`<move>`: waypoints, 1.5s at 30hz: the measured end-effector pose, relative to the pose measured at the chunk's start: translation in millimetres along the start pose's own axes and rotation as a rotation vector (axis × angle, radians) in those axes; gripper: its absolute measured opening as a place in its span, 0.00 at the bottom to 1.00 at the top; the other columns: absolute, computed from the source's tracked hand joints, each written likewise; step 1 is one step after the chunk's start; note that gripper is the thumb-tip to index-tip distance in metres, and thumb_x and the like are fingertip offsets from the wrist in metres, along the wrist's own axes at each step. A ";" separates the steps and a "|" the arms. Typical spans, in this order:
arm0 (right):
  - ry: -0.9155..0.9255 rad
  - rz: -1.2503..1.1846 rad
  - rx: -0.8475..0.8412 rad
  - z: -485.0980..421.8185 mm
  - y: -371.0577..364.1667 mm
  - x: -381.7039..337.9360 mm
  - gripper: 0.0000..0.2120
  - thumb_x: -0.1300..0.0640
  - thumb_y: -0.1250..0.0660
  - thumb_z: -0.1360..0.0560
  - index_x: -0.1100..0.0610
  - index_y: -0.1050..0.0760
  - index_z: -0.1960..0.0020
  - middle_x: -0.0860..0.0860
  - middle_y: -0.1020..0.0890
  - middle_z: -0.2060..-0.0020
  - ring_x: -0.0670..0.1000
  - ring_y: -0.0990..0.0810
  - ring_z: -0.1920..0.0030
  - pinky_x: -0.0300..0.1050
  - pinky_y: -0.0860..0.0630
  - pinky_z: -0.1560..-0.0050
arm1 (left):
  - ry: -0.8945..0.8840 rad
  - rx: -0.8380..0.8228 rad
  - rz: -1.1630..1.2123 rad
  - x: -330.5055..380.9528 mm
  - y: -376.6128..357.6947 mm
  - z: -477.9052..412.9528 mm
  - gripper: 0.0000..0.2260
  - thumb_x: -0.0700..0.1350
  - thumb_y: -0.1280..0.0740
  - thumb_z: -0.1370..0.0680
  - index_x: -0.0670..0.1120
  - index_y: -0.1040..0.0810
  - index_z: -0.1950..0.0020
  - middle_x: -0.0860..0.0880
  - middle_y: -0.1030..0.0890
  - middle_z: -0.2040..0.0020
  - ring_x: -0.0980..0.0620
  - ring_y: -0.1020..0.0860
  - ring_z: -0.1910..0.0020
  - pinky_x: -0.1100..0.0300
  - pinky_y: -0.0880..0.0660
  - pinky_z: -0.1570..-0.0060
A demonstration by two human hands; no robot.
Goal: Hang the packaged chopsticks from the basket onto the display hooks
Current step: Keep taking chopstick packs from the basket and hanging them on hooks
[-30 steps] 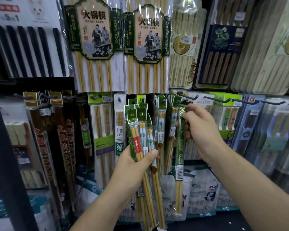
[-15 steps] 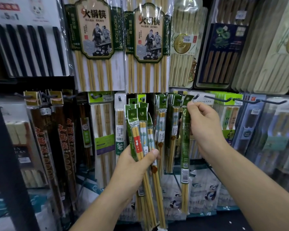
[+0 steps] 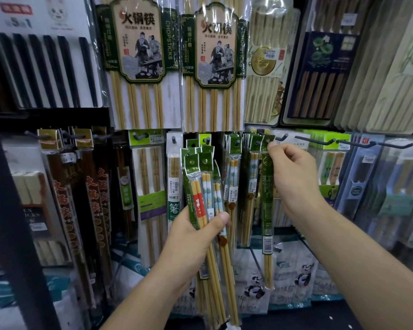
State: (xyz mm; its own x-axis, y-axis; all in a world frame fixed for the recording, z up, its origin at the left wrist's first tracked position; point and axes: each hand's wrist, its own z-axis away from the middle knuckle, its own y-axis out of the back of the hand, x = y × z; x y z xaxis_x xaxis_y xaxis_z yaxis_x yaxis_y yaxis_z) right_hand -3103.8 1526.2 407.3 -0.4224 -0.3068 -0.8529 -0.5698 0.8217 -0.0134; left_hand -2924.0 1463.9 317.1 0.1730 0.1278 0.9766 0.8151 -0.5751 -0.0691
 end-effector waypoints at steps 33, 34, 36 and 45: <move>0.058 0.191 0.095 -17.7 -11.5 32.2 0.12 0.49 0.32 0.19 0.52 0.21 0.60 0.41 0.24 0.74 0.38 0.27 0.72 0.30 0.32 0.71 | -0.028 0.008 0.022 1.5 -0.1 1.4 0.10 0.51 0.24 0.25 0.53 0.18 0.45 0.60 0.13 0.53 0.64 0.16 0.55 0.76 0.25 0.65; 0.062 0.203 0.105 -16.1 -11.2 33.3 0.11 0.48 0.32 0.19 0.51 0.22 0.59 0.41 0.23 0.71 0.37 0.26 0.70 0.32 0.31 0.69 | -0.024 0.006 0.016 2.4 0.0 1.9 0.10 0.52 0.24 0.25 0.55 0.19 0.45 0.61 0.13 0.53 0.65 0.16 0.54 0.75 0.24 0.64; 0.059 0.203 0.142 -8.2 -9.4 31.1 0.10 0.48 0.31 0.20 0.51 0.23 0.57 0.43 0.23 0.67 0.35 0.26 0.68 0.36 0.32 0.64 | -0.019 0.003 0.016 3.9 0.9 2.6 0.11 0.53 0.24 0.26 0.56 0.19 0.46 0.61 0.13 0.52 0.65 0.16 0.53 0.71 0.24 0.60; 0.103 0.073 -0.412 54.5 -7.8 4.9 0.04 0.54 0.29 0.22 0.50 0.17 0.54 0.43 0.17 0.65 0.38 0.21 0.63 0.31 0.25 0.61 | -0.078 -0.091 0.033 7.5 -4.8 5.9 0.10 0.54 0.23 0.32 0.64 0.16 0.52 0.53 0.12 0.52 0.54 0.14 0.51 0.55 0.21 0.48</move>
State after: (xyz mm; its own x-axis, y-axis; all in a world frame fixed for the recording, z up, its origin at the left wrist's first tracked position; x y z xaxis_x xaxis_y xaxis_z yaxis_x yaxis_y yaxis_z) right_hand -3062.9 1544.4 374.8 -0.5285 -0.3188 -0.7868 -0.7609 0.5890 0.2724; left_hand -2923.3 1472.4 323.6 0.2441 0.1684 0.9550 0.7557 -0.6502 -0.0785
